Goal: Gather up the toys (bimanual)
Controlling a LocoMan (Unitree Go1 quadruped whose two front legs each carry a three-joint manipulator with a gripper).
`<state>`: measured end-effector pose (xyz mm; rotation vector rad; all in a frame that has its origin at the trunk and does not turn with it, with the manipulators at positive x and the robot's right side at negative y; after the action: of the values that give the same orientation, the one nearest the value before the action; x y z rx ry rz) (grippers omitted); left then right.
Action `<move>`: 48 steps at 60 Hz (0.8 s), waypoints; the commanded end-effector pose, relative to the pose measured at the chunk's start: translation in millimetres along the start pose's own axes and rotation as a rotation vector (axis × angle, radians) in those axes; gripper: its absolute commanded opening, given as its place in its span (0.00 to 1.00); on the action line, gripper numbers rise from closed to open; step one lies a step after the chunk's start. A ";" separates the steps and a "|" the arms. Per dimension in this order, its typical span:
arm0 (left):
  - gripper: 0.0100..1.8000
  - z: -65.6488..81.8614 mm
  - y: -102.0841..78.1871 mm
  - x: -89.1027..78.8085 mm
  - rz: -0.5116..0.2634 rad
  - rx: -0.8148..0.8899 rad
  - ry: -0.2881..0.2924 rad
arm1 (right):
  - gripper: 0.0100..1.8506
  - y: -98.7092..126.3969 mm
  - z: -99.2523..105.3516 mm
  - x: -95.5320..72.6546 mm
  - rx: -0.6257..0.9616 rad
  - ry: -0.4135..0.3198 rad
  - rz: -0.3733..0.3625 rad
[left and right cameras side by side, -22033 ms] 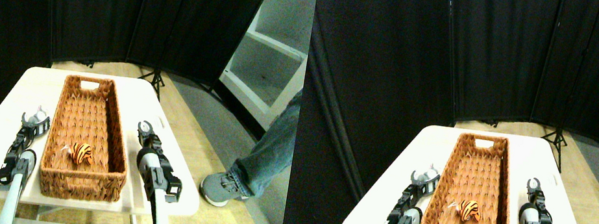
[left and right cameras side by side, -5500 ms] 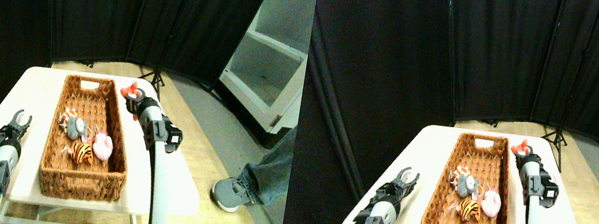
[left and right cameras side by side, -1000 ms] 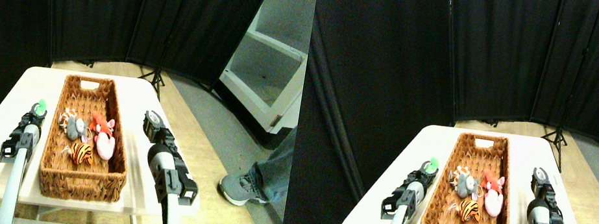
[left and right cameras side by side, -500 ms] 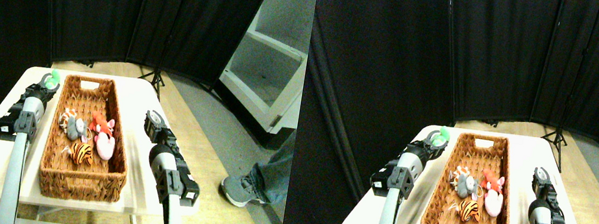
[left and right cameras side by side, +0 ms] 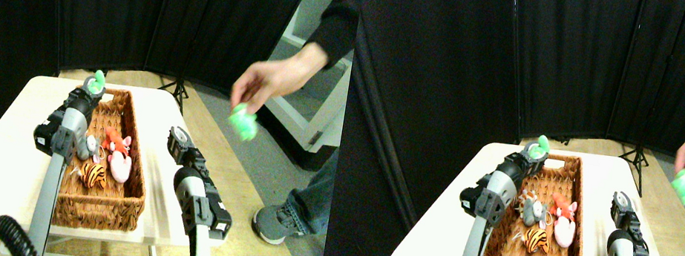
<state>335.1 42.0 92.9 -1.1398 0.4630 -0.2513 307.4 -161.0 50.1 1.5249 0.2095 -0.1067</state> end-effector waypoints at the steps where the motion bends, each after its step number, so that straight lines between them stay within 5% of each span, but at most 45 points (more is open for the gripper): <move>1: 0.00 -2.1 -5.0 -0.3 -0.040 0.008 -0.013 | 0.00 5.4 0.7 -0.1 -0.009 0.000 0.041; 10: 0.00 -0.7 1.7 -0.8 -0.020 0.000 -0.002 | 0.00 5.1 1.0 -1.4 -0.003 -0.007 0.044; 18: 0.39 0.3 3.4 -6.9 0.044 -0.066 0.029 | 0.00 3.3 -0.3 1.0 -0.012 0.022 0.049; 26: 0.47 4.7 7.2 -10.6 0.070 -0.073 0.016 | 0.00 3.6 -3.6 1.8 -0.009 0.014 0.041; 35: 0.46 12.1 13.9 -13.6 0.070 -0.079 -0.004 | 0.00 3.0 -4.9 3.3 -0.009 0.017 0.032; 42: 0.24 30.1 31.3 -16.9 0.016 -0.016 -0.056 | 0.00 2.5 -5.3 4.0 -0.019 0.015 0.024; 48: 0.16 46.9 46.6 -23.7 0.031 0.000 -0.100 | 0.00 1.5 -4.8 4.2 -0.034 0.010 0.018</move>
<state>330.5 96.8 69.0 -1.1490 0.4477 -0.1673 308.7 -157.3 47.4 1.5097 0.2192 -0.1003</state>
